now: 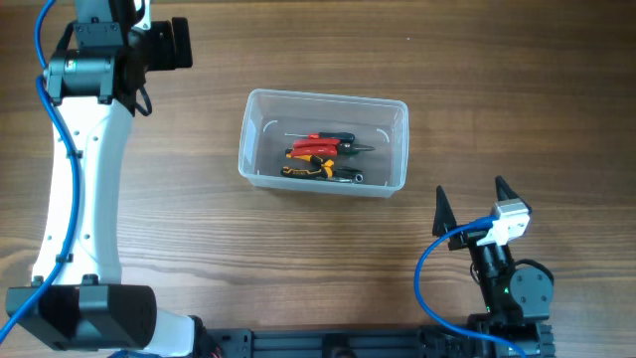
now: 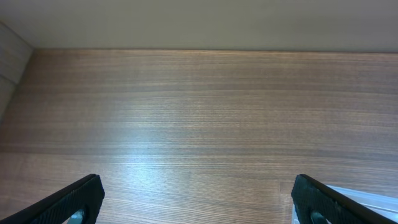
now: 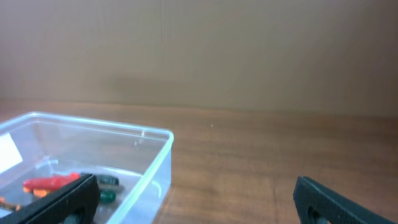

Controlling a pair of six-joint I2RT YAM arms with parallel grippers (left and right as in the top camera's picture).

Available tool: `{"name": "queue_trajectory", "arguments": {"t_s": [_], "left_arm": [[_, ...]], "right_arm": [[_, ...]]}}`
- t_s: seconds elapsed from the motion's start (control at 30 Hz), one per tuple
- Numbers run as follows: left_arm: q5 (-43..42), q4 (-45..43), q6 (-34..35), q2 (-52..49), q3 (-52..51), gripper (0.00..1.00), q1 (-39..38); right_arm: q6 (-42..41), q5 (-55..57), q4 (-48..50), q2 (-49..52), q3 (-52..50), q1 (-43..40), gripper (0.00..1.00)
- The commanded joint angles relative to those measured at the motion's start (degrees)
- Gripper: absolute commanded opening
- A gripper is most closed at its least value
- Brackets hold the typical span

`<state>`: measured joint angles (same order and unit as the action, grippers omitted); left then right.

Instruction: Pack container

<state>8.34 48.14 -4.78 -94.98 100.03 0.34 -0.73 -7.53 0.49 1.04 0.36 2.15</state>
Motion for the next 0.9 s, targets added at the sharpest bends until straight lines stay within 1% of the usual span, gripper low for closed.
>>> {"name": "queue_trajectory", "arguments": {"t_s": [0.0,0.57,0.73,0.77,0.87], "left_arm": [[0.3,-0.1,1.0,0.5,0.4,1.0,0.2],[0.3,-0.1,1.0,0.5,0.4,1.0,0.2],[5.5,-0.5,0.6,0.5,0.4,1.0,0.3],[5.4,-1.0,1.2,0.5,0.4,1.0,0.5],[5.1,-4.8,7.1,2.6,0.4,1.0,1.0]], "right_arm": [[0.7,-0.4,0.1,-0.4,0.0,-0.2,1.0],[0.7,-0.4,0.1,-0.2,0.0,-0.2,1.0],[0.7,-0.4,0.1,-0.2,0.0,-0.2,0.99],[0.7,-0.4,0.1,-0.2,0.0,-0.2,1.0],[0.7,-0.4,0.1,-0.2,0.0,-0.2,1.0]]}}
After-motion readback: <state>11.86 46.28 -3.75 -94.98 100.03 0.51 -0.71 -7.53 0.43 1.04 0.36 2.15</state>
